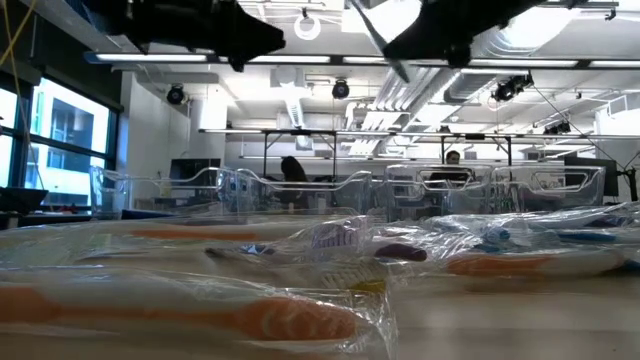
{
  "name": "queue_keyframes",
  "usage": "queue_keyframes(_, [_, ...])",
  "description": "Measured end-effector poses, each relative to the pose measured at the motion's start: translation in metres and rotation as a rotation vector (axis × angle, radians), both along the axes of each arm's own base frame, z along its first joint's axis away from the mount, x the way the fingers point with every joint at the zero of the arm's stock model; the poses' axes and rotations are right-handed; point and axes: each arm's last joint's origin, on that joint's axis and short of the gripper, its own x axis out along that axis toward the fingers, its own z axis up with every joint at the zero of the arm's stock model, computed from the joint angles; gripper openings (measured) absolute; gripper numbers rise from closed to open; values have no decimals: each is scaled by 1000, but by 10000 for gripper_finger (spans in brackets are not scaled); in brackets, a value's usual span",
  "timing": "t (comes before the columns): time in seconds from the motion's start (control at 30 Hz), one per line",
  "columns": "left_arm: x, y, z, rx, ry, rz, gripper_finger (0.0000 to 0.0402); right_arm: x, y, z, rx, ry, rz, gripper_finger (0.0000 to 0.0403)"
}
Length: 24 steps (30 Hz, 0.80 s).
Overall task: Pick & Place Toothbrushes
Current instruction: Put the green toothbrush into the middle left transparent bin
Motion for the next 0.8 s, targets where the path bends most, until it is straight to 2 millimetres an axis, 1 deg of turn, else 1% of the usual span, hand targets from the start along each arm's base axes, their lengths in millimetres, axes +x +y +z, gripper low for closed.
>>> queue_keyframes(0.1, [11,4,-4,-11,-41,-38,132,14,-3,-12,-7,9,-21,17])
queue_keyframes(0.17, [18,7,-4,14,-98,-64,132,22,-5,-20,-13,13,-45,17])
queue_keyframes(0.23, [22,8,-5,1,-135,-91,132,29,-7,-26,-22,-1,-78,17])
queue_keyframes(0.4, [32,12,-16,-93,-114,-97,132,43,-9,-31,-65,-69,-93,17])
queue_keyframes(0.47, [34,13,-19,-118,-111,-97,132,47,-9,-31,-78,-100,-91,17])
queue_keyframes(0.57, [36,15,-22,-136,-105,-84,132,50,-8,-35,-83,-99,-85,17])
queue_keyframes(0.8, [35,15,-15,-100,-172,-78,132,52,-8,-41,-78,-78,-88,17])
